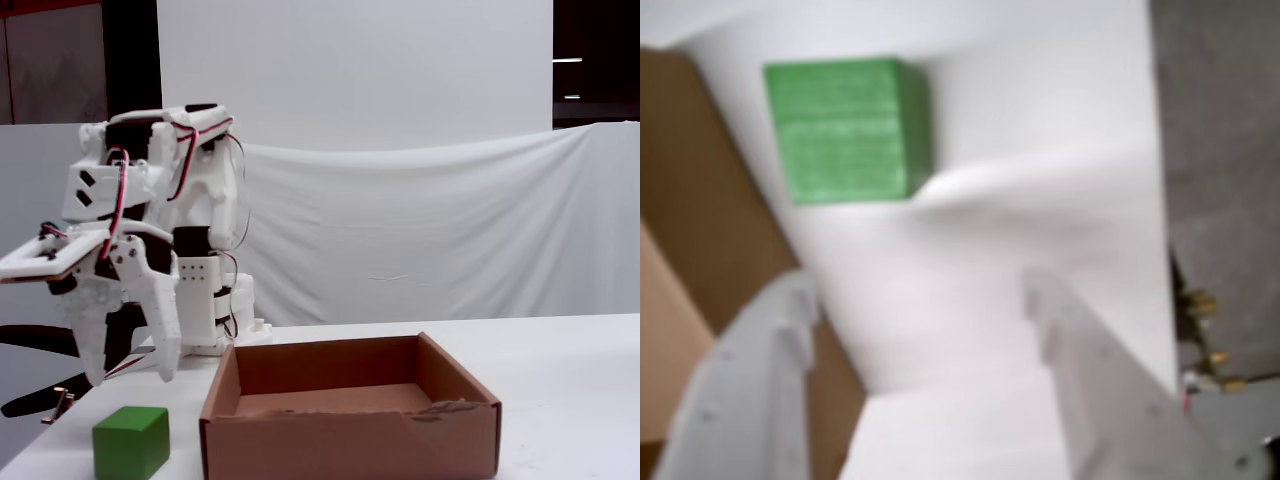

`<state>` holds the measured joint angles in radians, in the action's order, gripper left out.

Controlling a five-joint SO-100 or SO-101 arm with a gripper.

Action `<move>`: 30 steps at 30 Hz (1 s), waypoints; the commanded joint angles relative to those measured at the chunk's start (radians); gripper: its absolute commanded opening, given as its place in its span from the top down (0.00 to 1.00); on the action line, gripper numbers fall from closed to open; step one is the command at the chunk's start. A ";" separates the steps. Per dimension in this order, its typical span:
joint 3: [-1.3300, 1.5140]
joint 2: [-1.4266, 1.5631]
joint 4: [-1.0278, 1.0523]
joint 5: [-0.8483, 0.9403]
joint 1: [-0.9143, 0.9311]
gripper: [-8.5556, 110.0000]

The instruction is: Grasp a green cube and put it in a box.

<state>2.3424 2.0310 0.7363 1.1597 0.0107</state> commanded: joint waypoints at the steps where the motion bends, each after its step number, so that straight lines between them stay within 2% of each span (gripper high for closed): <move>1: -0.081 -0.029 -0.018 -0.017 -0.011 0.69; 13: -0.160 -0.158 -0.118 -0.057 -0.063 0.69; 30: -0.262 -0.357 -0.155 -0.072 -0.089 0.69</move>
<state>2.1338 1.6705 0.5983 1.0922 -0.0690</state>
